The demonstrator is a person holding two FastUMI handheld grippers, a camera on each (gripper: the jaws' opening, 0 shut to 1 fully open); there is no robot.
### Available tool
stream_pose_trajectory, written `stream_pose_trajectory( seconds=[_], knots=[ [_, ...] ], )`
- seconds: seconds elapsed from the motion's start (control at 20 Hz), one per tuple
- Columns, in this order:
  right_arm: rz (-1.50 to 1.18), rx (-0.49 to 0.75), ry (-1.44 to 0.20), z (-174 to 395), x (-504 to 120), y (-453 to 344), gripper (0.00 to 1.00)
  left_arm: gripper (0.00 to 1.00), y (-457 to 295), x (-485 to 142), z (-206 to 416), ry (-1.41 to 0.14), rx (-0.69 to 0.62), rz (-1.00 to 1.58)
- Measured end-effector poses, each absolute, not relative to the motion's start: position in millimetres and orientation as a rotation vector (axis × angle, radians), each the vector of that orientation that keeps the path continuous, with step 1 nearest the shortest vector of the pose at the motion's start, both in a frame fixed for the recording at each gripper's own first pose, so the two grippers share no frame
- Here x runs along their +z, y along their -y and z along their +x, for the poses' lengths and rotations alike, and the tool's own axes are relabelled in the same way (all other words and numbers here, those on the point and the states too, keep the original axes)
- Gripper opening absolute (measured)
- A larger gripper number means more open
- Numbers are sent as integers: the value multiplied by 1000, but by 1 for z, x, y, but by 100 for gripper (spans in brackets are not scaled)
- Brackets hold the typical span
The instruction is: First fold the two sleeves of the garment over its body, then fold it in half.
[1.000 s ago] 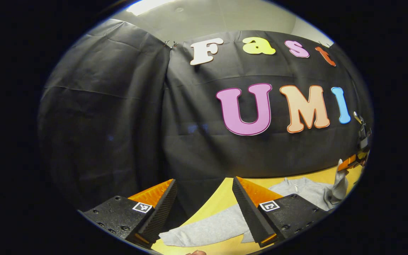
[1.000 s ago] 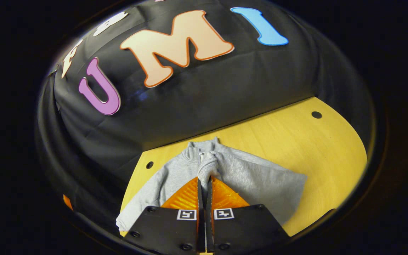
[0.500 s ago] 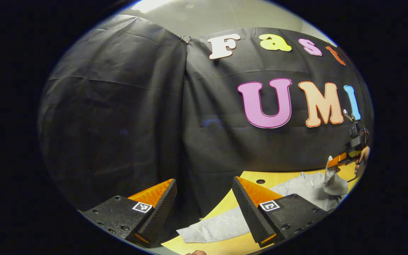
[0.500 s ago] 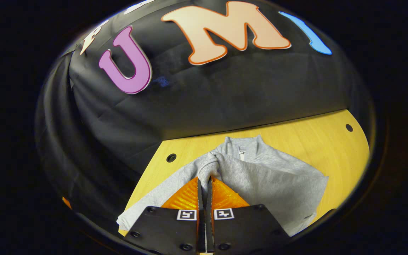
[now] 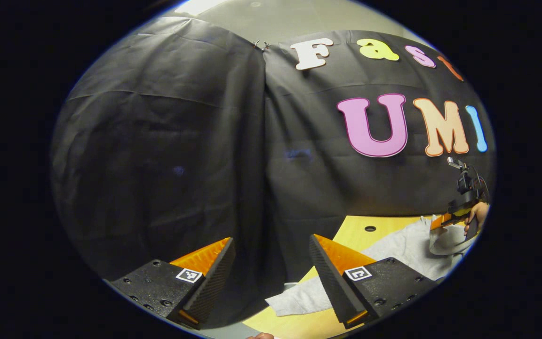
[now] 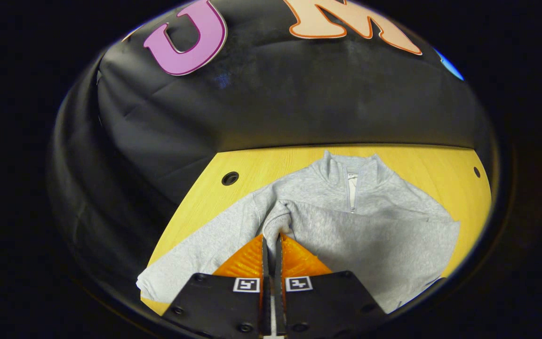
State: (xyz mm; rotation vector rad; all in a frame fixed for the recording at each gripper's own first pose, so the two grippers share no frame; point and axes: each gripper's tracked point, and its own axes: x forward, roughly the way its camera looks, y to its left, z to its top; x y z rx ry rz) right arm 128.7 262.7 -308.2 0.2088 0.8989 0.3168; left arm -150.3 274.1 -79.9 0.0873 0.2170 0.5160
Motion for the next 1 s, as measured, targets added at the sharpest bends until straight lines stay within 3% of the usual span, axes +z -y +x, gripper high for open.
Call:
stream_pose_trajectory(
  seconds=[0.05, 0.1, 0.15, 0.2, 0.25, 0.3, 0.35, 0.4, 0.75, 1.0],
  knots=[
    [229, 338, -897, 127, -307, -270, 4, 98, -276, -86, -151, -230, 514, 80],
    [239, 355, -883, 126, -301, -275, 15, 97, -278, -93, -153, -244, 512, 75],
    [254, 378, -857, 125, -293, -280, 9, 94, -278, -101, -153, -259, 513, 72],
    [257, 390, -827, 127, -285, -284, 29, 94, -279, -109, -154, -274, 511, 70],
    [259, 402, -796, 128, -275, -285, 40, 97, -281, -116, -157, -286, 509, 66],
    [251, 406, -768, 130, -269, -284, 65, 94, -281, -121, -156, -299, 502, 59],
    [232, 401, -737, 130, -261, -278, 77, 94, -281, -130, -158, -317, 497, 48],
    [216, 400, -699, 132, -248, -274, 99, 94, -278, -139, -156, -332, 490, 37],
    [106, 321, -421, 122, -184, -225, 98, 95, -279, -206, -150, -451, 457, -23],
    [32, 271, -362, 104, -171, -192, 98, 95, -284, -260, -145, -570, 456, -100]
  ],
)
